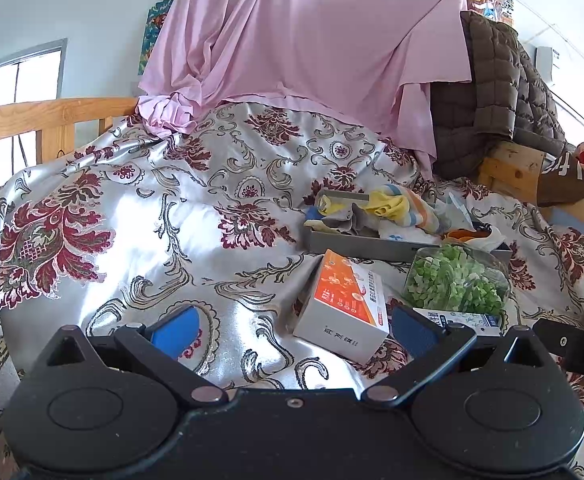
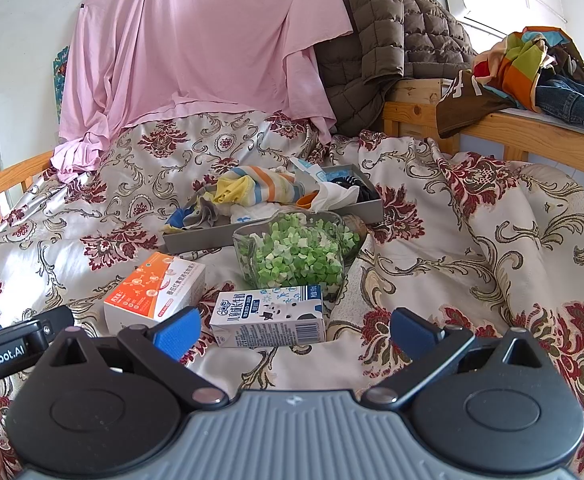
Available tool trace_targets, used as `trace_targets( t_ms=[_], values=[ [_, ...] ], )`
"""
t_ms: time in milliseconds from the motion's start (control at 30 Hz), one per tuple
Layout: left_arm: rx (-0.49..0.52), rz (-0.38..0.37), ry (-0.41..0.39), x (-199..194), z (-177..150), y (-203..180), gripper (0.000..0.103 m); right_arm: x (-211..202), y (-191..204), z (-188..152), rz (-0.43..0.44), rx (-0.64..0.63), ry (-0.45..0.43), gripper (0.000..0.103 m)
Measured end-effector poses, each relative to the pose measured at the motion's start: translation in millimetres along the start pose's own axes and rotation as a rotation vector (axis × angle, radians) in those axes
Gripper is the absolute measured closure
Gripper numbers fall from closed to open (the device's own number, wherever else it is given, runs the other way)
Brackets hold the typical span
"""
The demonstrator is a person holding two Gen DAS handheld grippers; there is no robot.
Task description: Organize soft objects
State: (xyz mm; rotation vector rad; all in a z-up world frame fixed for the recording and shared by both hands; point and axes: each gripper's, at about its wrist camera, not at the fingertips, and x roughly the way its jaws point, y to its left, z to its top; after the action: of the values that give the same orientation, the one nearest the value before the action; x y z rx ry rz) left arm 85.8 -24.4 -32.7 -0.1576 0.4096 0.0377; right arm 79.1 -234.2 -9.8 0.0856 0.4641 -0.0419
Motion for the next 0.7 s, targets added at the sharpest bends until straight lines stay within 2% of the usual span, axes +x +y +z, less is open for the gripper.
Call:
trace_targets(
  t_ms=[700],
  values=[
    [-0.003, 0.001, 0.004, 0.3, -1.4, 1.1, 0.001, 0.5, -0.6, -0.3, 0.0, 0.003, 0.001, 0.0]
  ],
)
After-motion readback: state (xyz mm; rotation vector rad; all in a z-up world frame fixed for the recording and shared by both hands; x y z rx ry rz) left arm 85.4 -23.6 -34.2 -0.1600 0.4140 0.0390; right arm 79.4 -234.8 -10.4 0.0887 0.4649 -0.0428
